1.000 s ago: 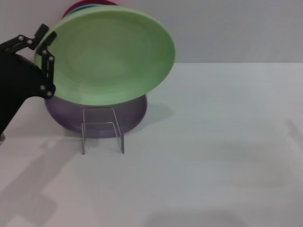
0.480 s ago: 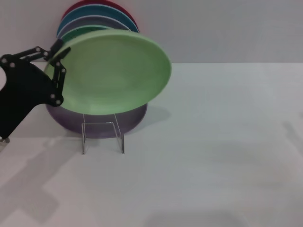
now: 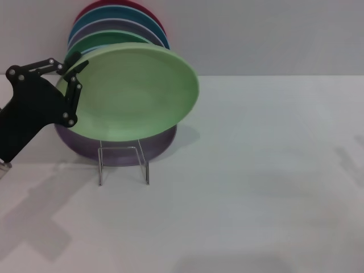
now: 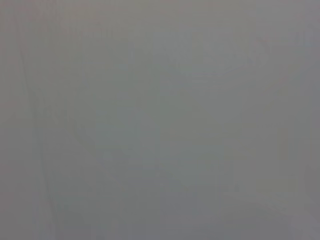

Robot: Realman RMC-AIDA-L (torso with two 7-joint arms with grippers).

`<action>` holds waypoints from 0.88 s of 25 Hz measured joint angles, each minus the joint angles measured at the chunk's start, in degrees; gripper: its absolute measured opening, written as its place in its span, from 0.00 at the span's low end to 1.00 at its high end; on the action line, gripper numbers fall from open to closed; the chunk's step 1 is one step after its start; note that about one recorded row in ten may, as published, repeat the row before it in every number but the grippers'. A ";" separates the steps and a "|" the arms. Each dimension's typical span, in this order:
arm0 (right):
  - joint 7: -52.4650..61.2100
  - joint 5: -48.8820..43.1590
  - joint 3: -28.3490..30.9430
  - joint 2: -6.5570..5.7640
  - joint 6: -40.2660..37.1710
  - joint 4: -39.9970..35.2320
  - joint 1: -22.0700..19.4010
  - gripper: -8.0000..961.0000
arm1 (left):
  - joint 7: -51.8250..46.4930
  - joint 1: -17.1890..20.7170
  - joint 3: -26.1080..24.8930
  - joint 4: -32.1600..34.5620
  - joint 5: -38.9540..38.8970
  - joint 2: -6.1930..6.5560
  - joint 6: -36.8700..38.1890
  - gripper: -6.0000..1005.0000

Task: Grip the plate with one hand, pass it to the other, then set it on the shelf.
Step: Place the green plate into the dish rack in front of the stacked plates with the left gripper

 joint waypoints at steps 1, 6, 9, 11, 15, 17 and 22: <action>0.04 0.00 0.00 0.00 0.01 -0.01 0.00 0.78 | 0.00 0.00 0.00 0.00 0.00 0.00 0.00 0.05; 0.12 0.13 -0.01 0.03 0.03 -0.04 0.21 0.78 | 0.01 0.42 0.00 0.15 0.00 0.02 -0.15 0.05; 0.14 0.14 -0.01 0.02 0.05 -0.04 0.61 0.78 | 0.01 0.48 0.00 0.64 0.00 0.01 -0.75 0.05; 0.18 0.14 -0.03 -0.03 0.10 -0.04 0.77 0.78 | 0.01 0.48 0.00 0.74 0.00 -0.05 -0.90 0.05; 0.19 0.14 -0.09 -0.09 0.16 -0.04 1.11 0.78 | 0.01 0.48 0.00 0.76 0.00 -0.15 -1.35 0.05; 0.19 0.14 -0.10 -0.14 0.16 -0.04 1.25 0.78 | 0.01 0.48 -0.01 0.75 0.00 -0.26 -1.79 0.05; 0.21 0.13 -0.07 -0.20 0.16 0.21 1.32 0.78 | -0.46 0.60 -1.28 0.32 -0.23 -1.15 -3.41 0.09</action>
